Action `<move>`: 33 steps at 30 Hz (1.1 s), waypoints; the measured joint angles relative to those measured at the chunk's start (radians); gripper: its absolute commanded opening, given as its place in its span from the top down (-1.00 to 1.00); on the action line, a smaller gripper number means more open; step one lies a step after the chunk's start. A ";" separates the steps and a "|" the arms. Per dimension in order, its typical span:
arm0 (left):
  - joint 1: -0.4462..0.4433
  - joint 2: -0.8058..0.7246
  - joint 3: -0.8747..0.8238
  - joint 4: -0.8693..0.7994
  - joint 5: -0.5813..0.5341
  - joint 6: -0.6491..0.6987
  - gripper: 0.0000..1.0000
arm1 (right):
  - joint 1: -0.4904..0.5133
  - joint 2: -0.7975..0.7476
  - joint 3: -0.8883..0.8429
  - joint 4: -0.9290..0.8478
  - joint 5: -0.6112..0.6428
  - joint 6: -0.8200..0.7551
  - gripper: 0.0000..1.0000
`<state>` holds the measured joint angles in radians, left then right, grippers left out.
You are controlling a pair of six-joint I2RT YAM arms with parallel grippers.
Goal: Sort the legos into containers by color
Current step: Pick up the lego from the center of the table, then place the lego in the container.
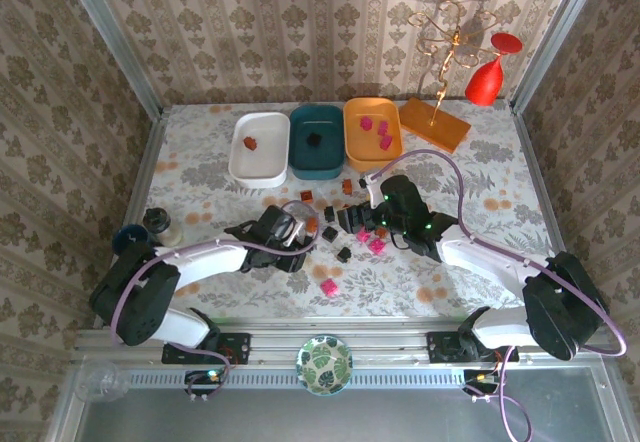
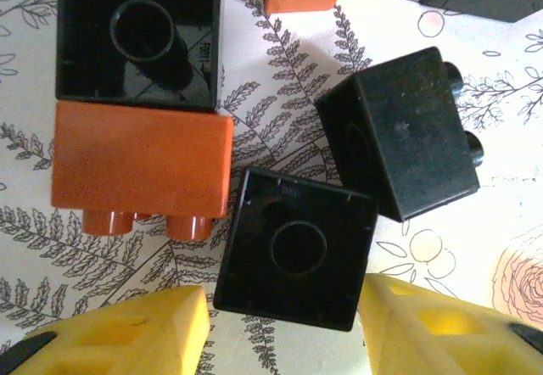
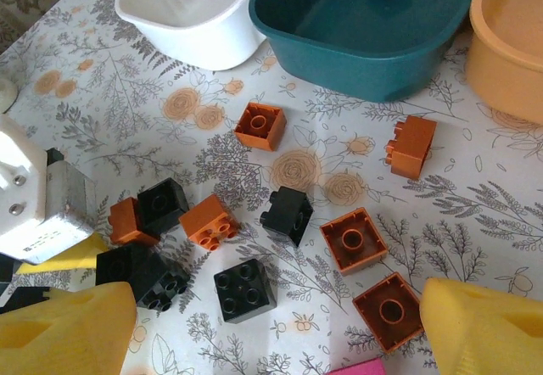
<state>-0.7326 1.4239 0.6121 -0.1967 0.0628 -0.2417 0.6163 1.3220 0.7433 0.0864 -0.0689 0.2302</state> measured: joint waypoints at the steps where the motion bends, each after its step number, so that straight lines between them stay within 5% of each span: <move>1: -0.001 0.004 0.004 0.001 0.000 0.003 -0.03 | 0.000 0.002 0.000 0.000 0.002 0.000 -0.77; 9: -0.008 0.068 0.048 0.078 0.005 0.032 -0.02 | 0.000 0.003 0.000 -0.009 0.011 0.000 -0.77; 20: -0.021 0.086 0.063 0.080 0.001 0.056 0.29 | 0.000 0.004 0.000 -0.016 0.014 0.000 -0.77; 33: -0.017 -0.131 0.089 0.059 -0.058 0.055 0.42 | 0.000 0.005 0.000 -0.011 0.001 0.000 -0.77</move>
<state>-0.7494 1.2926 0.7006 -0.1375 0.0051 -0.1867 0.6163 1.3266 0.7433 0.0757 -0.0681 0.2298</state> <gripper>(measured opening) 0.342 0.885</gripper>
